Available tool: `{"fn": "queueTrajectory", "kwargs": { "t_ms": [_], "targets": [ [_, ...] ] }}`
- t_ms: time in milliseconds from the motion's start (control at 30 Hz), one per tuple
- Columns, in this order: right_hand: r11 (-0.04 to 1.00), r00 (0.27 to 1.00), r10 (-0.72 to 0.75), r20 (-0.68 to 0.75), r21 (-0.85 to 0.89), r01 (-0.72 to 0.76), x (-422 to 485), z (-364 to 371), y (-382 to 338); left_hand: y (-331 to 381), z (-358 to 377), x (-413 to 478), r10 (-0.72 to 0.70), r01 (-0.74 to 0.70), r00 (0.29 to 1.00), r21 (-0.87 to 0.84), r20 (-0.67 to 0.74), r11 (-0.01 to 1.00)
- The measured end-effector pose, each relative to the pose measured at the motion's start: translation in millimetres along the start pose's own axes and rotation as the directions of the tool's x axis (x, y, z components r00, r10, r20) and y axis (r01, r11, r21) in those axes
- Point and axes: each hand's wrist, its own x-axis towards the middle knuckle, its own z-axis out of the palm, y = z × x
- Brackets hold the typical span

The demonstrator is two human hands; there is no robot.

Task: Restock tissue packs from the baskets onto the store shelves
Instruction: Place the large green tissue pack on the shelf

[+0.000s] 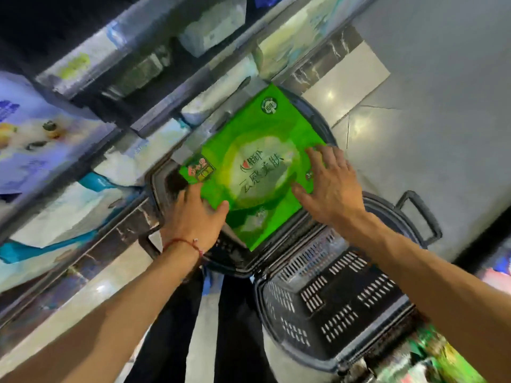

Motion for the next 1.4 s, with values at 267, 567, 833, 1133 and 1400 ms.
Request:
{"fn": "queueTrajectory", "kwargs": {
  "t_ms": [267, 567, 833, 1133, 1400],
  "targets": [
    [0.907, 0.977, 0.197, 0.08, 0.363, -0.213, 90, 48, 23, -13, 83, 82, -0.461, 0.58, 0.799, -0.698, 0.386, 0.419],
    [0.797, 0.927, 0.305, 0.216, 0.475, -0.373, 81, 45, 20, -35, 101, 80, -0.378, 0.569, 0.811, -0.752, 0.446, 0.334],
    [0.587, 0.875, 0.416, 0.248, 0.661, -0.467, -10, 23, -26, -73, 52, 20, -0.33, 0.398, 0.908, -0.779, 0.259, 0.484],
    [0.334, 0.798, 0.529, 0.291, 0.792, -0.51, -140, -8, -107, -132, -25, -60, -0.235, 0.357, 0.926, -0.883, 0.294, 0.304],
    [0.236, 0.862, 0.414, 0.294, 0.879, -0.414, -226, -29, -171, -171, -82, -148, -0.22, 0.266, 0.954, -0.909, 0.202, 0.32]
  ]
}}
